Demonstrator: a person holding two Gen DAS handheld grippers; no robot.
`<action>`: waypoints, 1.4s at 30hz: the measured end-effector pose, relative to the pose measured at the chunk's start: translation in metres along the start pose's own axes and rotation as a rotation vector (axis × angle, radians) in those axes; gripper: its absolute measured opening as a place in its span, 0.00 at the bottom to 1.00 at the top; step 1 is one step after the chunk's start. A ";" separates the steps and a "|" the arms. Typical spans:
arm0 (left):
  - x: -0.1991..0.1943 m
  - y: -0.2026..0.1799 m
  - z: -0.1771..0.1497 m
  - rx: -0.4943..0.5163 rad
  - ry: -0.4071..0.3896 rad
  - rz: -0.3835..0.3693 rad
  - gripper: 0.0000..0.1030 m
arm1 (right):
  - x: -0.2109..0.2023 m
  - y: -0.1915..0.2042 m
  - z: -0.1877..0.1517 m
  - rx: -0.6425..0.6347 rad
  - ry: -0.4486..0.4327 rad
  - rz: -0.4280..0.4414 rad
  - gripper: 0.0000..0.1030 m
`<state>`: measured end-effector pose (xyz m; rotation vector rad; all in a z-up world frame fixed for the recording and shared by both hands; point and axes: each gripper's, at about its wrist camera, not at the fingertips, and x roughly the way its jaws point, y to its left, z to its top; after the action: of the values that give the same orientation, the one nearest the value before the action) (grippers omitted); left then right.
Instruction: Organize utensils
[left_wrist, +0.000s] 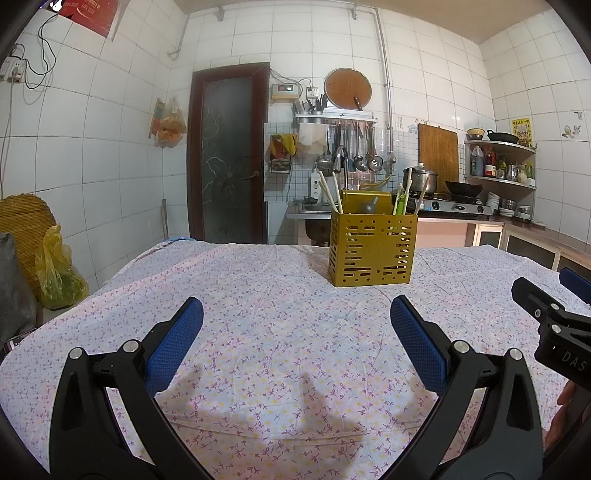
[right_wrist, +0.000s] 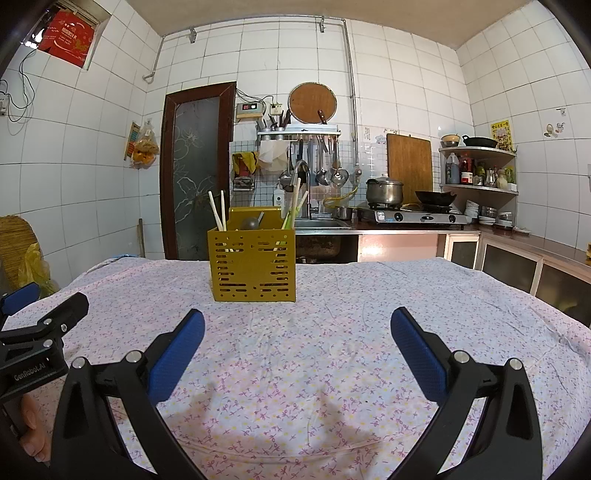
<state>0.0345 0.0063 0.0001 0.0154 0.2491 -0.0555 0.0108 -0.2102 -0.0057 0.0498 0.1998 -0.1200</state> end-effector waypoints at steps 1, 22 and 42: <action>0.000 0.000 0.000 0.000 0.001 0.000 0.95 | 0.000 0.000 0.000 0.000 0.001 0.000 0.96; -0.002 0.002 0.000 -0.006 -0.012 0.015 0.95 | 0.002 -0.001 -0.001 -0.012 0.011 -0.015 0.96; 0.001 0.005 0.000 -0.004 -0.015 0.020 0.95 | 0.008 0.008 -0.003 -0.018 0.020 -0.018 0.96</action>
<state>0.0362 0.0108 -0.0003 0.0139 0.2340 -0.0350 0.0186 -0.2032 -0.0097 0.0318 0.2216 -0.1354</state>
